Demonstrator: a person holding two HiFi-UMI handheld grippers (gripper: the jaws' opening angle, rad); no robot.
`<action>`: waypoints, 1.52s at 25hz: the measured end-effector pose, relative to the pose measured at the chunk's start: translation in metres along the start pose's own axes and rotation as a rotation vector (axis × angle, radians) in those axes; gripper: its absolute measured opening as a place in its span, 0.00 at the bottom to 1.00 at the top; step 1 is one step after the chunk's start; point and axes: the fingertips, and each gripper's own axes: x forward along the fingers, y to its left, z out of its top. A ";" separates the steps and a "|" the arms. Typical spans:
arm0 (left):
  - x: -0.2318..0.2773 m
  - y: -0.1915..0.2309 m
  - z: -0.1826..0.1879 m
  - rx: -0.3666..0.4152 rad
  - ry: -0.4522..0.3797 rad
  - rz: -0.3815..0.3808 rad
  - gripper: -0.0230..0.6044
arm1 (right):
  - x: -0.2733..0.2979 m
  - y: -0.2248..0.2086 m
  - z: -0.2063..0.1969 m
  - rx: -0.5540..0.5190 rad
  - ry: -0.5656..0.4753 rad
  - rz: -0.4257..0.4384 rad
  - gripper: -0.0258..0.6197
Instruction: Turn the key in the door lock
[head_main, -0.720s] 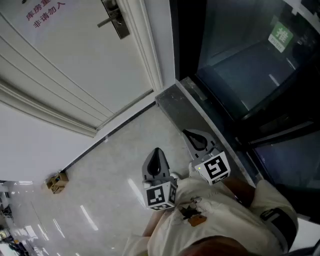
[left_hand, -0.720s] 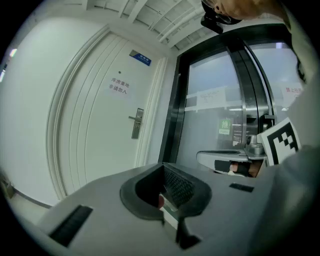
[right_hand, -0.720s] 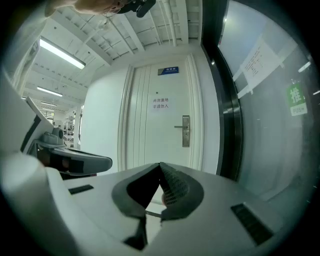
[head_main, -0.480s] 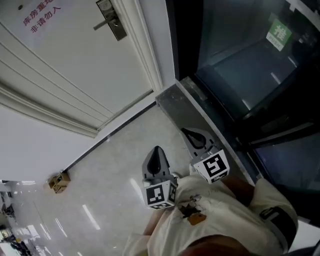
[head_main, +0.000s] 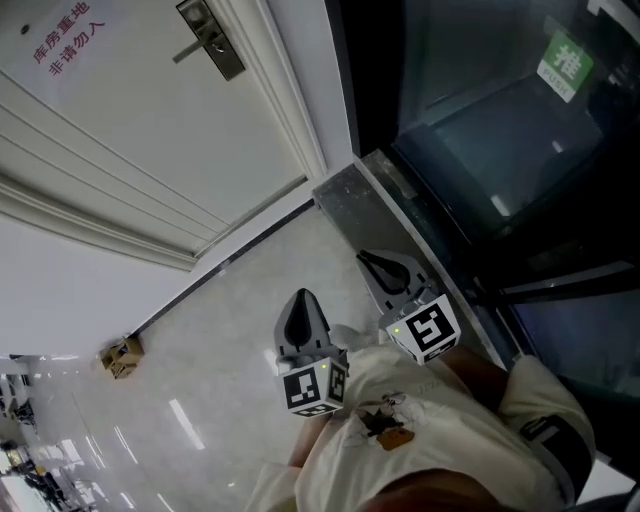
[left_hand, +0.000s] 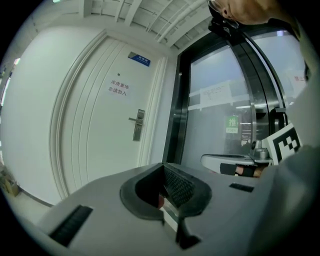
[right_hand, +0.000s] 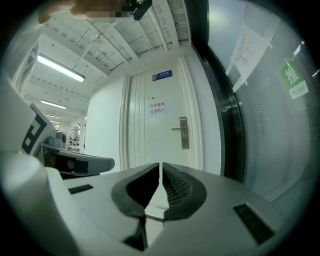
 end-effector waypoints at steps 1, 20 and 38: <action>0.003 0.002 0.001 -0.005 0.001 0.010 0.05 | 0.002 -0.003 -0.001 0.000 0.000 0.002 0.06; 0.289 0.208 0.054 -0.014 0.024 -0.073 0.05 | 0.328 -0.081 0.013 -0.016 0.010 -0.056 0.06; 0.505 0.240 0.157 -0.462 -0.082 -0.446 0.14 | 0.448 -0.167 0.050 -0.016 0.010 -0.206 0.05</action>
